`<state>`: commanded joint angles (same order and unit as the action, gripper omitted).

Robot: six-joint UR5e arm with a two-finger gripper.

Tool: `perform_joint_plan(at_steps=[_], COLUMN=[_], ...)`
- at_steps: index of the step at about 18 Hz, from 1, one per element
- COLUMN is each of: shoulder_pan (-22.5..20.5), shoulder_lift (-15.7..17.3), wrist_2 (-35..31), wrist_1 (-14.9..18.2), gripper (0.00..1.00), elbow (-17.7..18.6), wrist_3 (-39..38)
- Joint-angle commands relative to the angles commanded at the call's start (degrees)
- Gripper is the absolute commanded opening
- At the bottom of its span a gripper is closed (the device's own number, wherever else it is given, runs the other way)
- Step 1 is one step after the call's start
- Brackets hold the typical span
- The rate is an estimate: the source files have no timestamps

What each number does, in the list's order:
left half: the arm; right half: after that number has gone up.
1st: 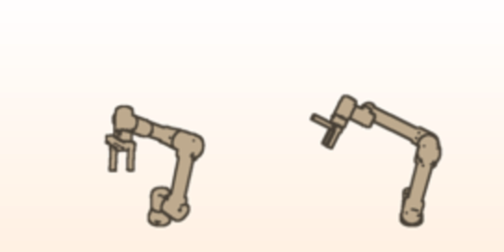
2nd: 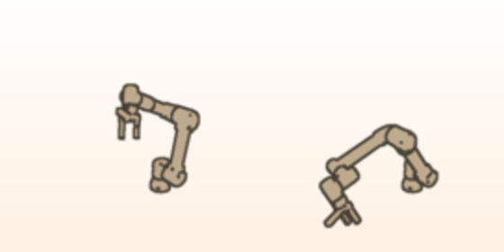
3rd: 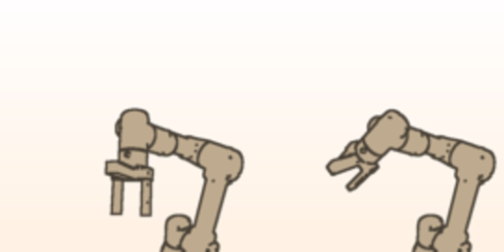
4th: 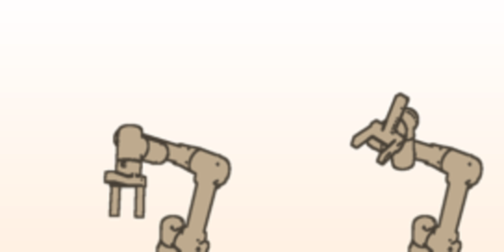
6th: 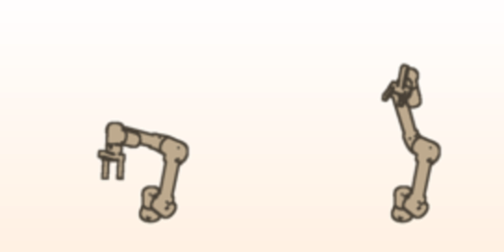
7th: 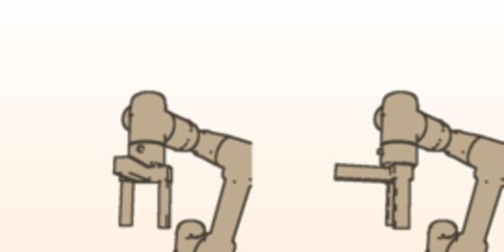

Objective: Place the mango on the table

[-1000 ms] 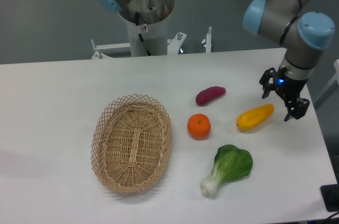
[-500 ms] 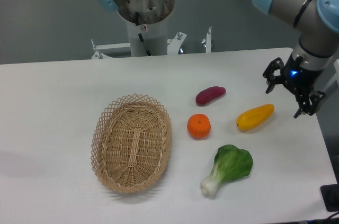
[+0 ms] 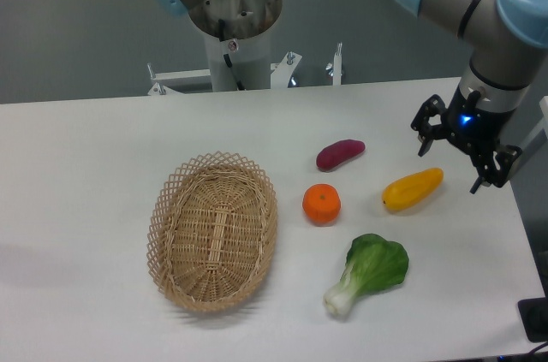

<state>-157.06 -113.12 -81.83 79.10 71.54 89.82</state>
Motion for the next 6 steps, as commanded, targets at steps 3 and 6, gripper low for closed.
perform_joint_plan(at_steps=[3, 6], shoulder_pan=[0.1, 0.1], shoulder_lift=[-0.1, -0.1], wrist_2=[-0.1, 0.0], wrist_1=[-0.1, -0.2], gripper=[1.00, 1.00], elbow=[0.3, 0.0], wrist_3=[0.0, 0.0])
